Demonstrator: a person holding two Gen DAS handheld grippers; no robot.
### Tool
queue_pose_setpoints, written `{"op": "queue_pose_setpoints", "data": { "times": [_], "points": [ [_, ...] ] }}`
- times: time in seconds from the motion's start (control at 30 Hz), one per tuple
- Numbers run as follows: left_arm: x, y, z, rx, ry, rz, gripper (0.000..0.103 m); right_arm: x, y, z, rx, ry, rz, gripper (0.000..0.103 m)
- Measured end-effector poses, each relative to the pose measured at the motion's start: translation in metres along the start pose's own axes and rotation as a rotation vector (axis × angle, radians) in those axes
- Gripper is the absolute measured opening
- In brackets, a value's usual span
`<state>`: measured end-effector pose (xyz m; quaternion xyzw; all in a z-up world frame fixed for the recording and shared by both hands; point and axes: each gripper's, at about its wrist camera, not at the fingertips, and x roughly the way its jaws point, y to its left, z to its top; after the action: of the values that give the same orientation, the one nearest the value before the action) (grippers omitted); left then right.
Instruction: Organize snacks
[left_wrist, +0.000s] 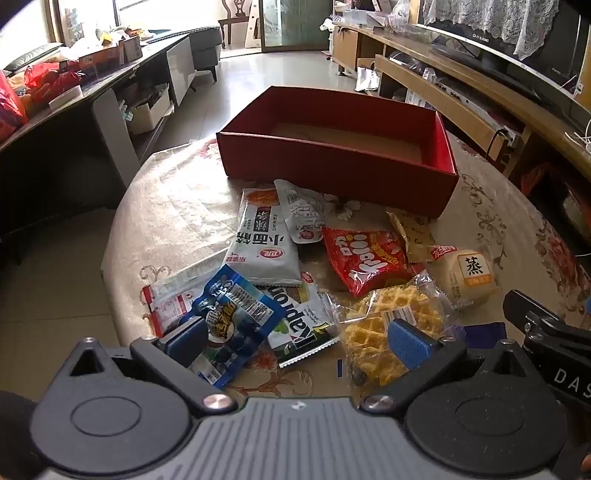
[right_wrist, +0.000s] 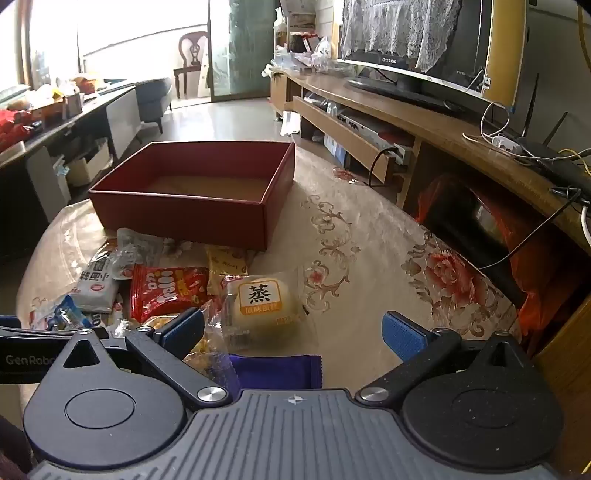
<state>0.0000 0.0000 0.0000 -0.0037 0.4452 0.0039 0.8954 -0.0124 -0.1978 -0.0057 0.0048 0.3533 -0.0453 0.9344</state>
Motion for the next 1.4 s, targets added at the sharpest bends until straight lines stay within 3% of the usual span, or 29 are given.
{"op": "queue_pose_setpoints", "data": {
  "times": [1.4],
  "points": [
    [0.0086, 0.0005, -0.0038, -0.008, 0.049, -0.001, 0.103, 0.0056, 0.0007, -0.0032, 0.001, 0.054, 0.019, 0.103]
  ]
}}
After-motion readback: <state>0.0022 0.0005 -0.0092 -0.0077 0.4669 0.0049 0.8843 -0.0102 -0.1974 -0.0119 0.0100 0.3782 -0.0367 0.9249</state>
